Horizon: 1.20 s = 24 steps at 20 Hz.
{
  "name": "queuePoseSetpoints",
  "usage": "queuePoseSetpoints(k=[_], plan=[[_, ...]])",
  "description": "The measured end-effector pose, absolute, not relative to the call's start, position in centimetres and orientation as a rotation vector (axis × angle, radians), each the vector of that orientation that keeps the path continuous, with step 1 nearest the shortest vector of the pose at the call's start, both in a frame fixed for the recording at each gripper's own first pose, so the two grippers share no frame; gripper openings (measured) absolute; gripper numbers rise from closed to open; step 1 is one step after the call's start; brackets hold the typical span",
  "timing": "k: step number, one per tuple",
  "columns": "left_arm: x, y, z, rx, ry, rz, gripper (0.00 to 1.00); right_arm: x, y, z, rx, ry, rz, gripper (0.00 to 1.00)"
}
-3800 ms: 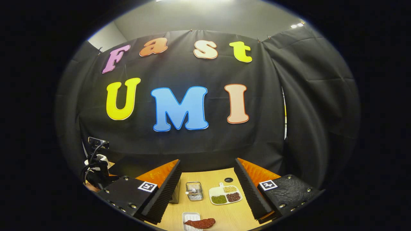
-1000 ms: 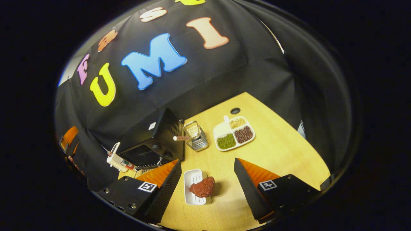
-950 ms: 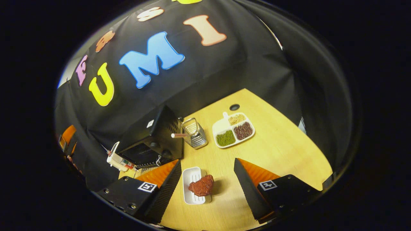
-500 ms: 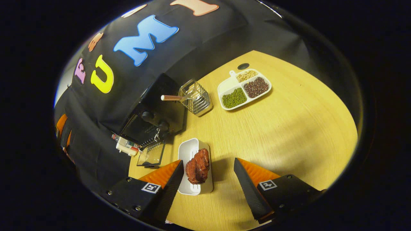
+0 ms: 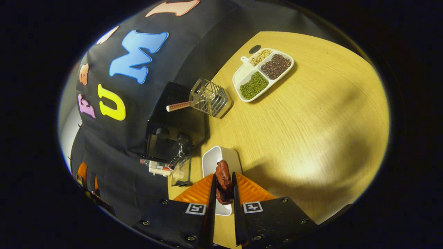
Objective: Open the electric oven with the left hand, put the food in, and close the electric oven.
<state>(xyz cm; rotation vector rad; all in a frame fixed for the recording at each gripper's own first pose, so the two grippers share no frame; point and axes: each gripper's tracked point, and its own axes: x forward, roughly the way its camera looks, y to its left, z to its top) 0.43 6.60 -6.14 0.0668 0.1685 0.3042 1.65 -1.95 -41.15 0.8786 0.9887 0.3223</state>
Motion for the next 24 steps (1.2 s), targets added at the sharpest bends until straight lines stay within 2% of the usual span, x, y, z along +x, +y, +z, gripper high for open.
queuePoseSetpoints(k=[1, 3, 5, 6, 9, 16, 21, 23, 24], plan=[[0.7, 6.7, -6.2, 0.064, 0.172, 0.3, 0.92, 1.6, -1.8, -41.0, 0.879, 0.989, 0.34, 0.22], [1.2, 7.0, -6.4, 0.058, 0.169, 0.286, 0.98, 1.4, -1.4, -40.8, 0.887, 0.996, 0.371, 0.19], [1.9, 7.2, -6.6, 0.055, 0.17, 0.259, 1.0, 2.5, -1.3, -41.1, 0.873, 0.966, 0.323, 0.18], [2.1, 7.5, -6.8, 0.055, 0.173, 0.247, 1.0, 2.5, -1.7, -43.1, 0.887, 0.969, 0.303, 0.06], [2.7, 8.5, -6.4, 0.038, 0.166, 0.219, 1.0, 2.4, -2.8, -42.8, 0.914, 0.958, 0.267, 0.06], [3.8, 11.6, -6.5, -0.004, 0.156, 0.143, 1.0, 1.6, -0.2, -35.7, 0.952, 0.819, 0.289, 0.06], [3.8, 13.3, -7.0, -0.004, 0.149, 0.08, 0.91, 1.4, 5.0, -29.6, 0.987, 0.716, 0.364, 0.06], [3.6, 14.2, -7.2, -0.018, 0.147, 0.06, 1.0, 1.9, 7.4, -28.2, 0.988, 0.689, 0.399, 0.06], [3.4, 14.8, -7.1, -0.017, 0.142, 0.054, 1.0, 2.3, 8.8, -27.8, 0.99, 0.679, 0.418, 0.06]])
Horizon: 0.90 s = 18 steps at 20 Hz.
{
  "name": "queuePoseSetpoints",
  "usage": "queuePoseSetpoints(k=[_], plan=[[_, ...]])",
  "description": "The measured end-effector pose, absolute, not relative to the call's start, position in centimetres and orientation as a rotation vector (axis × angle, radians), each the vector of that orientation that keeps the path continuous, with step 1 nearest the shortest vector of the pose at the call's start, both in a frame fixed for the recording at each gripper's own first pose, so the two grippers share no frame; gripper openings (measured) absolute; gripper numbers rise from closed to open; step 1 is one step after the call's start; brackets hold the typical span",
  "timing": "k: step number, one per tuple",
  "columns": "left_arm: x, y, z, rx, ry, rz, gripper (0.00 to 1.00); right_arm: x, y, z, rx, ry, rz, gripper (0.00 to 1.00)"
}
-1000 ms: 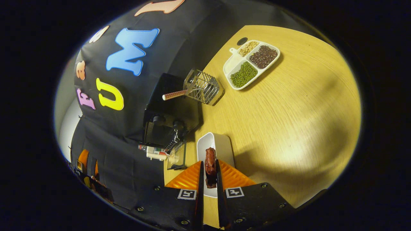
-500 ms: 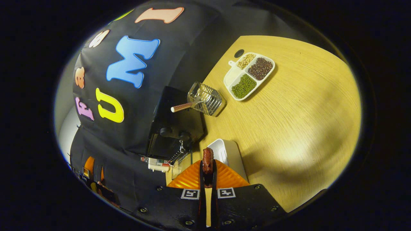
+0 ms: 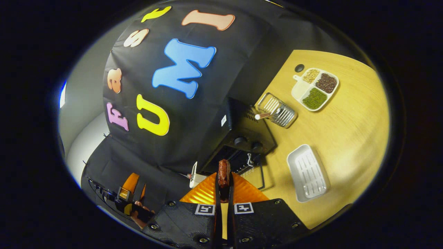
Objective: Open the electric oven with the left hand, put the food in, and close the electric oven.
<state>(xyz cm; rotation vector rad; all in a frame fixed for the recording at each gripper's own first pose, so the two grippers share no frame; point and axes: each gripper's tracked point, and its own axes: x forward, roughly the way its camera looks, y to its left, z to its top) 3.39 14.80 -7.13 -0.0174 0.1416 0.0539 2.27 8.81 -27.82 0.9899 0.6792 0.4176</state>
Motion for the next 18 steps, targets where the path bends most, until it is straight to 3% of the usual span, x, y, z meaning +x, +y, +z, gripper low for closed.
queuePoseSetpoints(k=[9, 18], plan=[[1.4, 19.8, -7.5, 0.013, 0.15, 0.023, 1.0, 7.9, 20.0, -31.1, 0.98, 0.696, 0.461, 0.06], [0.2, 24.0, -9.7, 0.005, 0.226, 0.026, 1.0, 14.2, 27.3, -38.4, 1.005, 0.736, 0.337, 0.06]])
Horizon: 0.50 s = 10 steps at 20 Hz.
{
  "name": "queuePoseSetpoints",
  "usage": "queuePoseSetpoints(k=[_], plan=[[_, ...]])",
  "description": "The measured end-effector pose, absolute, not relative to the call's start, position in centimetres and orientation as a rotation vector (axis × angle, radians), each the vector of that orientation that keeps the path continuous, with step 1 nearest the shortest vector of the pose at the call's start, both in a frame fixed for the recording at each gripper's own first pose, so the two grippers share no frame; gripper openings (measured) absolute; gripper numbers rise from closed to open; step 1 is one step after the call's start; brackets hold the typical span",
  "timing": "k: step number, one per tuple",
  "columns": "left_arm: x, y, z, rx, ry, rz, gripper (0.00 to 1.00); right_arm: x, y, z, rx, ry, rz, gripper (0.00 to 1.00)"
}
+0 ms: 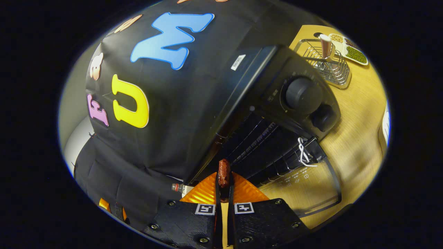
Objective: Open the electric oven with the left hand, put the food in, and close the electric oven.
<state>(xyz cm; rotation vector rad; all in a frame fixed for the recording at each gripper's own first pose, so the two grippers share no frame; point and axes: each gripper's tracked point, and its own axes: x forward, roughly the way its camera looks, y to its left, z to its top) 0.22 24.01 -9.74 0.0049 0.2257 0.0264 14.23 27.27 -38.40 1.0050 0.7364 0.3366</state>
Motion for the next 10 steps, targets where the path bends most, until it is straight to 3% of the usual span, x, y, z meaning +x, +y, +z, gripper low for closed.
queuePoseSetpoints(k=[5, 10], plan=[[-0.1, 26.8, -10.9, 0.014, 0.268, 0.042, 1.0, 16.9, 27.5, -40.5, 1.051, 0.686, 0.206, 0.06], [0.6, 27.6, -11.4, -0.007, 0.28, 0.042, 0.92, 18.3, 27.5, -41.1, 1.039, 0.651, 0.107, 0.07]])
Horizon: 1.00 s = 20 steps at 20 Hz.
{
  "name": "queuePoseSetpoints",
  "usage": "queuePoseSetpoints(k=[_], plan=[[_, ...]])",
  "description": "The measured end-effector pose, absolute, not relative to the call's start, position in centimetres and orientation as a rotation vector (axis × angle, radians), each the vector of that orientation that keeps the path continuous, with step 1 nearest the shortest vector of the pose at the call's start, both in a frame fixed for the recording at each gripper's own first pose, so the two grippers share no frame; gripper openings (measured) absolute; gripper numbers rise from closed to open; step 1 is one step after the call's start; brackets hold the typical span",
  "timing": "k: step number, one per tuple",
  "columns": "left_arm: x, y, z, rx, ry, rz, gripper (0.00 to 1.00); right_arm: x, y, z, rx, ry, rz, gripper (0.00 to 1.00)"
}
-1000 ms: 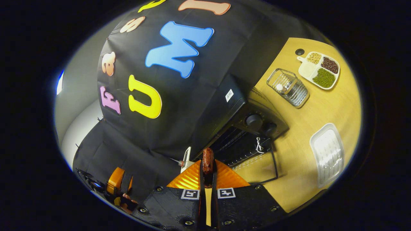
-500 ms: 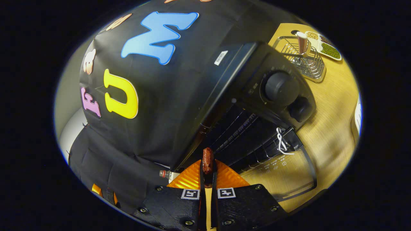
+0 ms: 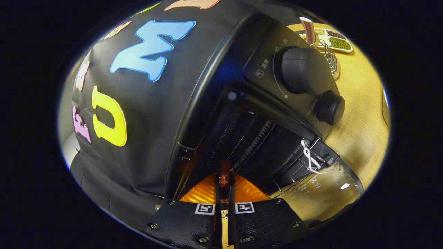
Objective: Open the electric oven with the left hand, put the food in, and close the electric oven.
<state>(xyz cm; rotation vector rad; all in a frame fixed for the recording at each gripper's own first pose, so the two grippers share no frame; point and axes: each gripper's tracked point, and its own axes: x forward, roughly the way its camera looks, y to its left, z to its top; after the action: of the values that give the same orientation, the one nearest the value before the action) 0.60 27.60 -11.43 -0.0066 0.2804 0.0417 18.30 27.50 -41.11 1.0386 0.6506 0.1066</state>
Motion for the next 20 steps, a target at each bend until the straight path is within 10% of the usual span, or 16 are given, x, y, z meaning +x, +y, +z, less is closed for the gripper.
queuePoseSetpoints(k=[8, 20], plan=[[1.8, 24.6, -11.6, -0.002, 0.271, 0.004, 0.93, 17.4, 22.6, -43.5, 0.745, 0.745, -0.051, 0.33], [4.9, 17.0, -11.7, -0.042, 0.239, -0.05, 0.96, 10.3, 15.1, -34.4, 0.324, 0.618, 0.058, 0.39]])
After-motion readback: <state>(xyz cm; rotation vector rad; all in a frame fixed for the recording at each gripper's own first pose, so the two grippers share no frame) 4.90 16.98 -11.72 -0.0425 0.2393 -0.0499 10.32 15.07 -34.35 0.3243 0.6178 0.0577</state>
